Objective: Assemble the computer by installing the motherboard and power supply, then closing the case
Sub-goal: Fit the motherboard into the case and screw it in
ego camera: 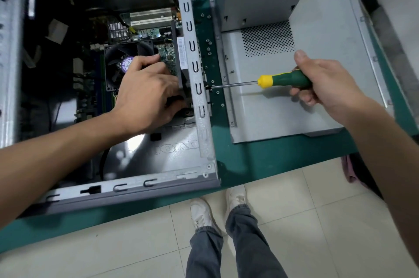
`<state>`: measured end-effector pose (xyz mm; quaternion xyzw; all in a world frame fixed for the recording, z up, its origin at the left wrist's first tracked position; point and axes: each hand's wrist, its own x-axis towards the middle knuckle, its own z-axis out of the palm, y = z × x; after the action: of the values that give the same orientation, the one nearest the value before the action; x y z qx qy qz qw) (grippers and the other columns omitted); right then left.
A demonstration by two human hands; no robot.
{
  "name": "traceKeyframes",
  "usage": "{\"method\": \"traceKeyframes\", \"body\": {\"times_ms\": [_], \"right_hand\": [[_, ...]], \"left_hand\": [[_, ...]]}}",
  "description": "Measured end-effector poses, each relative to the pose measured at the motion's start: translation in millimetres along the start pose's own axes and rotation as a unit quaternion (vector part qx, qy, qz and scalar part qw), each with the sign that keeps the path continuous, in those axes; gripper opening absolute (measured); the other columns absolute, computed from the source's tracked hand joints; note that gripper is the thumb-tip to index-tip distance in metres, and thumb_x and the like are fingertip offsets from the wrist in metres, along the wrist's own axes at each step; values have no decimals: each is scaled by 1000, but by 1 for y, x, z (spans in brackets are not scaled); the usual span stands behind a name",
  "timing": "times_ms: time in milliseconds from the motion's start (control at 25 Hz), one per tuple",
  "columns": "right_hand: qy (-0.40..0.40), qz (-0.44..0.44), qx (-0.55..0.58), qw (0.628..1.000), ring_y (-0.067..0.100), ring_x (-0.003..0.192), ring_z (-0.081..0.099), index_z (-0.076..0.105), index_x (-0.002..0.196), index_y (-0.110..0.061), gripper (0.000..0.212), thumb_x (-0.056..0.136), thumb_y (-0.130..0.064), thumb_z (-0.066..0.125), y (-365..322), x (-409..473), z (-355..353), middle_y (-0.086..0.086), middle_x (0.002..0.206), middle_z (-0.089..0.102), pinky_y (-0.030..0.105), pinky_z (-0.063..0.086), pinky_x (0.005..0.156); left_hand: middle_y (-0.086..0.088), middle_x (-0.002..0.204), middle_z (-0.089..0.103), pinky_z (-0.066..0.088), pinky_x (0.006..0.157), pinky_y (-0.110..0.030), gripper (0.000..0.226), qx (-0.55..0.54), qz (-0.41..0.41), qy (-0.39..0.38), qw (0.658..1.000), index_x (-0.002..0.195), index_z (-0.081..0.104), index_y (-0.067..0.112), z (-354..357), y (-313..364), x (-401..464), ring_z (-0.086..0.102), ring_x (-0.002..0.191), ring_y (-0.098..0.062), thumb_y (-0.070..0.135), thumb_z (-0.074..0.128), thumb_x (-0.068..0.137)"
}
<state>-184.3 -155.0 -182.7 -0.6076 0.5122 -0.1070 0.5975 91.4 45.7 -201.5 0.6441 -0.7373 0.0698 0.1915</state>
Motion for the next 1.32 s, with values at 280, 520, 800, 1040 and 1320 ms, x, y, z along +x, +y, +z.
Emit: {"method": "traceKeyframes", "body": {"times_ms": [280,520,800,1040,1320], "right_hand": [[-33,-6,56,998,14,46,43,63,85,-13,26,96,-37,59,-1,0,-4,6,64,61,19,35,40],[-107,10,191,976,14,56,52,62,92,-12,8,88,-19,61,3,-6,-11,5,75,59,22,46,51],[-109,2,150,983,16,57,52,63,95,-13,7,92,-20,62,4,-2,-12,5,75,62,22,45,52],[-78,8,49,996,16,42,46,66,86,-9,44,90,-52,58,5,-1,-7,12,65,65,21,38,38],[-109,8,93,990,13,50,55,67,86,-5,26,87,-31,63,2,2,-12,10,69,66,18,48,47]], "left_hand": [[24,68,12,33,89,-34,40,-11,2,4,1000,79,15,43,-5,4,3,53,68,-22,29,52,86],[9,63,54,33,90,-36,19,-22,-10,-7,1000,67,44,38,-10,7,2,59,70,-28,33,54,82],[4,69,60,32,90,-34,19,-1,-32,-14,999,71,64,22,-7,5,1,49,79,-19,36,56,82],[1,68,62,32,89,-34,19,12,-41,-19,999,70,62,23,-8,7,3,56,77,-25,37,56,81],[0,66,62,32,90,-35,19,34,-44,-48,997,65,63,18,-13,9,5,62,71,-29,32,69,76]]}}
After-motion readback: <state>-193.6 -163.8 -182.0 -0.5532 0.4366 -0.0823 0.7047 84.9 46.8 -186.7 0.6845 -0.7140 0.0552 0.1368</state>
